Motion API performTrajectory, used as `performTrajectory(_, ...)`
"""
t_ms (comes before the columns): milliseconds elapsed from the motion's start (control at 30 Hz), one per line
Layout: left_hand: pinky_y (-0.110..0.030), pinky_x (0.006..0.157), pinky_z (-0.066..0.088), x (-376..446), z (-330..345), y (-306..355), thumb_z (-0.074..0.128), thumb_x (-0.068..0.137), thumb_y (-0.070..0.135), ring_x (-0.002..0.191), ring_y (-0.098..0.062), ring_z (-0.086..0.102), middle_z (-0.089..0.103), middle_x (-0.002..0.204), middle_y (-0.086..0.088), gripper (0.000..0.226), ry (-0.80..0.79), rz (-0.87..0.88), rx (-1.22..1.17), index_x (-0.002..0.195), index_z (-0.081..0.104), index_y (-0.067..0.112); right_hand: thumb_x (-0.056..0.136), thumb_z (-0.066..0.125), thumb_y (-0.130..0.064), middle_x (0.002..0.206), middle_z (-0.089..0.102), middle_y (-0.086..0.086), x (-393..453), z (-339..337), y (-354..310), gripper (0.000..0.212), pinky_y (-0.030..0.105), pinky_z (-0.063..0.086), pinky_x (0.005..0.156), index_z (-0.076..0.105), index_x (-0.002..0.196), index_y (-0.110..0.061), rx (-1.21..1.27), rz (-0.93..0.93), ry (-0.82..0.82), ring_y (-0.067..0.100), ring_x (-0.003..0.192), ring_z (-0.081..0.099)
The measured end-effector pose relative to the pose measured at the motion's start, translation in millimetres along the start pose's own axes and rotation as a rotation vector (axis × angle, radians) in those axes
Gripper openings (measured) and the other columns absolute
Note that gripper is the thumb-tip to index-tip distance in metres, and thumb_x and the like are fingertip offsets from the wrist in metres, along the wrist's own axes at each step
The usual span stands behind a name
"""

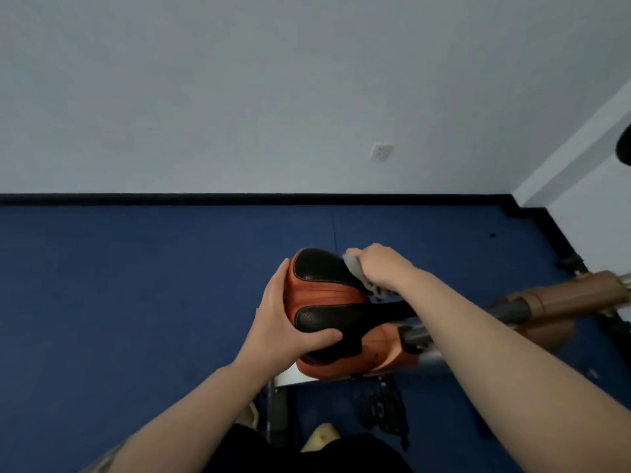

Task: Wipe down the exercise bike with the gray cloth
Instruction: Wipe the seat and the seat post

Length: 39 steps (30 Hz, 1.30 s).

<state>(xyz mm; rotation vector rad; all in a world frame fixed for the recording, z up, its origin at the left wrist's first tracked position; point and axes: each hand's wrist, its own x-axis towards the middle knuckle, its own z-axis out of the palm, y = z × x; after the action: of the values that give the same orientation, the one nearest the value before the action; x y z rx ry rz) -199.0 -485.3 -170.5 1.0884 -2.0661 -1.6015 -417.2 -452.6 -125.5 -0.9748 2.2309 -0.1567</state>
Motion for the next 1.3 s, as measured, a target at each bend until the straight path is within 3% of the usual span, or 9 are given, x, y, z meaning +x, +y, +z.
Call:
performTrajectory(100, -0.039, 0.107, 0.045, -1.3, -0.8, -0.3, 0.089, 0.041, 0.055, 0.131, -0.006, 0.044, 0.034, 0.147, 0.015, 0.131, 0.016, 0.001, 0.011, 0.148, 0.014, 0.049, 0.098, 0.026, -0.026, 0.088, 0.065, 0.011, -1.3, 2.9, -13.1, 0.042, 0.034, 0.051, 0.074, 0.065, 0.103, -0.010, -0.111, 0.083, 0.053, 0.029, 0.085, 0.067)
performTrajectory(267, -0.019, 0.095, 0.043, 0.4, -6.2, 5.4, 0.090, 0.041, 0.057, 0.118, 0.015, 0.045, 0.041, 0.127, 0.041, 0.111, -0.005, 0.059, 0.075, 0.127, 0.021, 0.070, 0.099, 0.025, -0.047, 0.113, 0.061, 0.002, -7.4, 53.4, -68.5, 0.040, 0.039, 0.030, 0.077, 0.060, 0.111, -0.031, -0.146, -0.268, 0.440, 0.028, 0.104, 0.055)
performTrajectory(433, -0.029, 0.106, 0.033, 13.9, -47.4, 19.5, 0.057, 0.063, 0.084, 0.126, 0.003, 0.039, 0.043, 0.132, 0.029, 0.094, -0.118, 0.170, 0.402, 0.143, 0.035, 0.040, 0.101, 0.033, -0.047, 0.121, 0.065, -0.008, -5.9, 8.0, -17.2, 0.031, 0.034, 0.042, 0.096, 0.063, 0.099, -0.038, 0.233, -0.231, 0.003, 0.014, 0.110, 0.057)
performTrajectory(533, -0.030, 0.103, 0.039, 34.8, -70.3, 27.8, 0.050, 0.089, 0.063, 0.121, -0.004, 0.051, 0.058, 0.126, 0.018, 0.052, -0.172, 0.229, 0.445, 0.130, 0.057, 0.031, 0.102, 0.022, -0.038, 0.111, 0.066, 0.010, 0.9, 8.3, -18.5, 0.045, 0.038, 0.043, 0.084, 0.058, 0.083, -0.019, 0.002, 0.056, 0.041, 0.024, 0.093, 0.056)
performTrajectory(633, -0.024, 0.085, 0.043, 52.8, -72.0, 35.4, 0.049, 0.101, 0.031, 0.101, -0.003, 0.059, 0.065, 0.101, 0.021, 0.020, -0.115, 0.292, 0.447, 0.108, 0.068, 0.028, 0.101, 0.022, -0.042, 0.116, 0.064, 0.006, -1.8, 37.2, -45.4, 0.045, 0.039, 0.039, 0.079, 0.062, 0.107, -0.024, -0.094, -0.030, 0.339, 0.029, 0.102, 0.057)
performTrajectory(767, -0.018, 0.086, 0.043, 72.4, -68.8, 38.5, 0.052, 0.099, 0.024, 0.100, 0.005, 0.055, 0.063, 0.105, 0.019, 0.018, -0.193, 0.362, 0.426, 0.109, 0.066, 0.029, 0.100, 0.030, -0.054, 0.119, 0.064, -0.010, -26.8, 55.6, -41.5, 0.040, 0.038, 0.045, 0.082, 0.060, 0.121, -0.038, 0.000, -0.197, 0.609, 0.018, 0.106, 0.060)
performTrajectory(933, -0.021, 0.093, 0.039, 102.1, -56.2, 52.2, 0.052, 0.098, 0.025, 0.106, -0.001, 0.052, 0.061, 0.111, 0.016, 0.020, -0.421, 0.529, 0.516, 0.113, 0.064, 0.027, 0.099, 0.037, -0.049, 0.080, 0.068, -0.002, -42.9, 37.8, 22.5, 0.048, 0.039, 0.044, 0.077, 0.064, 0.072, -0.021, -0.086, 0.094, 0.641, 0.021, 0.085, 0.062)
performTrajectory(1133, -0.029, 0.096, 0.042, 125.3, -20.9, 63.2, 0.047, 0.101, 0.033, 0.110, -0.007, 0.052, 0.060, 0.118, 0.013, 0.024, -0.668, 0.685, 0.657, 0.120, 0.062, 0.029, 0.097, 0.030, -0.046, 0.090, 0.067, -0.008, -38.9, 60.2, 10.7, 0.047, 0.043, 0.031, 0.101, 0.070, 0.081, -0.025, -0.069, 0.341, 0.779, 0.017, 0.101, 0.055)
performTrajectory(1300, -0.028, 0.093, 0.043, 139.8, -7.3, 57.3, 0.045, 0.100, 0.033, 0.111, -0.003, 0.051, 0.058, 0.117, 0.019, 0.022, -0.763, 0.689, 0.639, 0.118, 0.058, 0.035, 0.102, 0.032, -0.041, 0.092, 0.068, 0.000, -47.7, 37.4, 40.0, 0.045, 0.042, 0.040, 0.089, 0.066, 0.081, -0.024, -0.009, 0.315, 0.615, 0.025, 0.095, 0.057)
